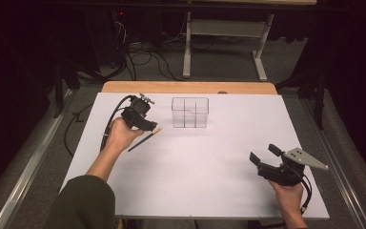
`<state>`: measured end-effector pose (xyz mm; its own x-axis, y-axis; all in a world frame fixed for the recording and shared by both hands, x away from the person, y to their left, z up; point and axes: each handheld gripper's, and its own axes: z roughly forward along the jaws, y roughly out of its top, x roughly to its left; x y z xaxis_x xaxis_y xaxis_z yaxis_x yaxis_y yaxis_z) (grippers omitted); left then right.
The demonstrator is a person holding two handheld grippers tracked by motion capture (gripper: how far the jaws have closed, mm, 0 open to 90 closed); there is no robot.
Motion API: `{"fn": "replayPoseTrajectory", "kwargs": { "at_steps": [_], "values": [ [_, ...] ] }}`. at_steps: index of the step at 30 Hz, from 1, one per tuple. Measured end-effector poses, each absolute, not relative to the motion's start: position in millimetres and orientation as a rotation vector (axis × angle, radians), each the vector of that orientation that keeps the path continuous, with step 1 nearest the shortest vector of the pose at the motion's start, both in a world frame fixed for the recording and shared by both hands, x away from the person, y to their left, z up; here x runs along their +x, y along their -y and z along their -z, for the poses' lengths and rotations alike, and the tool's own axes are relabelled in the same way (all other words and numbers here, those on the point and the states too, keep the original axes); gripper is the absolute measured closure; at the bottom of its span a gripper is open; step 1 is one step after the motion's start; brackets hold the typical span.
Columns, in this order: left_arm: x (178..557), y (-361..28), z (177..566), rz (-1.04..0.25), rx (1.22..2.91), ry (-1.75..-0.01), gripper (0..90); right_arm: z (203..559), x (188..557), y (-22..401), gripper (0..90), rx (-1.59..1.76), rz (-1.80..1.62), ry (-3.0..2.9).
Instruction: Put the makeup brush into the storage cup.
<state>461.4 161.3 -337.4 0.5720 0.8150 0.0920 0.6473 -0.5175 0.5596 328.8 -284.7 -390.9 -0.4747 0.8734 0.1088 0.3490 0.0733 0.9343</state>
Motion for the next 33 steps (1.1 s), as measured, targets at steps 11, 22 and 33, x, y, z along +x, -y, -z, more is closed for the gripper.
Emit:
{"fn": "replayPoseTrajectory", "kwargs": {
  "at_steps": [11, 22, 33],
  "values": [
    [468, -159, 341, -0.453, 2.401, -1.186, 47.0, 391, 329, 285, 18.6, 1.205, -1.398, -1.868],
    [477, -160, 348, -0.405, 2.484, -1.235, 49.2, 391, 329, 285, 18.6, 1.208, -1.402, -1.866],
    [484, -155, 360, -0.351, 2.578, -1.258, 50.8, 391, 330, 286, 18.5, 1.209, -1.403, -1.87]
  ]
}}
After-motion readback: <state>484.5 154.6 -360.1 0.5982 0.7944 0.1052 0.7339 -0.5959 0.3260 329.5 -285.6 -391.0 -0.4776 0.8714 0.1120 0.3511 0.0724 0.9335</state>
